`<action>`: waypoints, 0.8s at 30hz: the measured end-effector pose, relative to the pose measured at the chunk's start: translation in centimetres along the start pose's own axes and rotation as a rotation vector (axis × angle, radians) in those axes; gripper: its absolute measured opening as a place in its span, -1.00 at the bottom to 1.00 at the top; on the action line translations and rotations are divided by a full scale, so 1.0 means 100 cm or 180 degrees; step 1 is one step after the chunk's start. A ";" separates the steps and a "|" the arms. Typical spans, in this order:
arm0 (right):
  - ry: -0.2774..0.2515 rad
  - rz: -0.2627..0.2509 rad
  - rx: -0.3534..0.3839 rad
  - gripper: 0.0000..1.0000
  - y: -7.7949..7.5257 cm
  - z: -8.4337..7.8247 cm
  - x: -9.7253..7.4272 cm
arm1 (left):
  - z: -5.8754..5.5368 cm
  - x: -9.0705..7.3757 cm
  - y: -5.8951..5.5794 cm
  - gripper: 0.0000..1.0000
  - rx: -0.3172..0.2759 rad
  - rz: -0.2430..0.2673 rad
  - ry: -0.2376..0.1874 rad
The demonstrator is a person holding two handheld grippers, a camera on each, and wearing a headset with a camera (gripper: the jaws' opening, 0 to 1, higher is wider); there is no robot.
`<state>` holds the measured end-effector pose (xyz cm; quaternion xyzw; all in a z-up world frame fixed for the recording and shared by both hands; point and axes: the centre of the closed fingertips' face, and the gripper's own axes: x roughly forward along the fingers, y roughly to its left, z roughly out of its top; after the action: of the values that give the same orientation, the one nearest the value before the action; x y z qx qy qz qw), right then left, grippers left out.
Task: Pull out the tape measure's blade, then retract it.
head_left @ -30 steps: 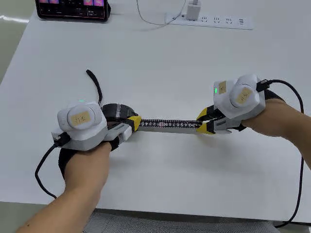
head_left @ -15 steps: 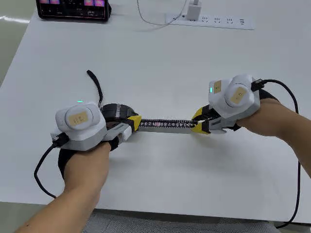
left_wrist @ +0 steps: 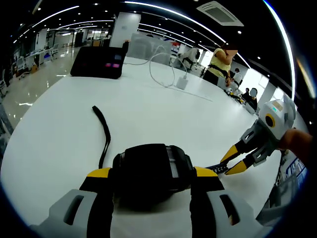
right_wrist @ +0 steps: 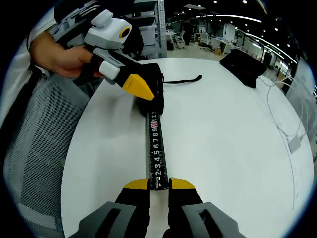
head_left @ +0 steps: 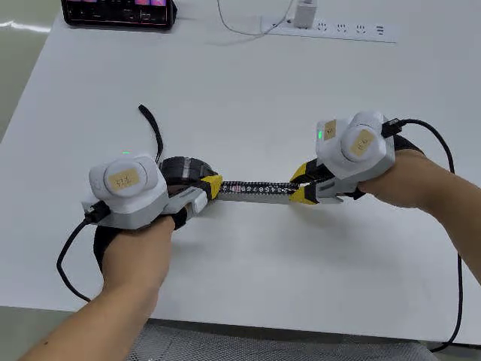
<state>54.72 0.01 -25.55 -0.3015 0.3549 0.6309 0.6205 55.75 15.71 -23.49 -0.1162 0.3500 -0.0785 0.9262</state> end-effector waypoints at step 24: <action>-0.0114 0.0027 -0.0045 -0.81 0.000 0.023 0.017 | 0.000 0.000 0.001 0.17 -0.0025 -0.0007 -0.0002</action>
<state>54.75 2.91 -25.65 -0.2931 0.3405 0.6413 0.6219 55.77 15.77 -23.47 -0.1202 0.3499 -0.0782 0.9257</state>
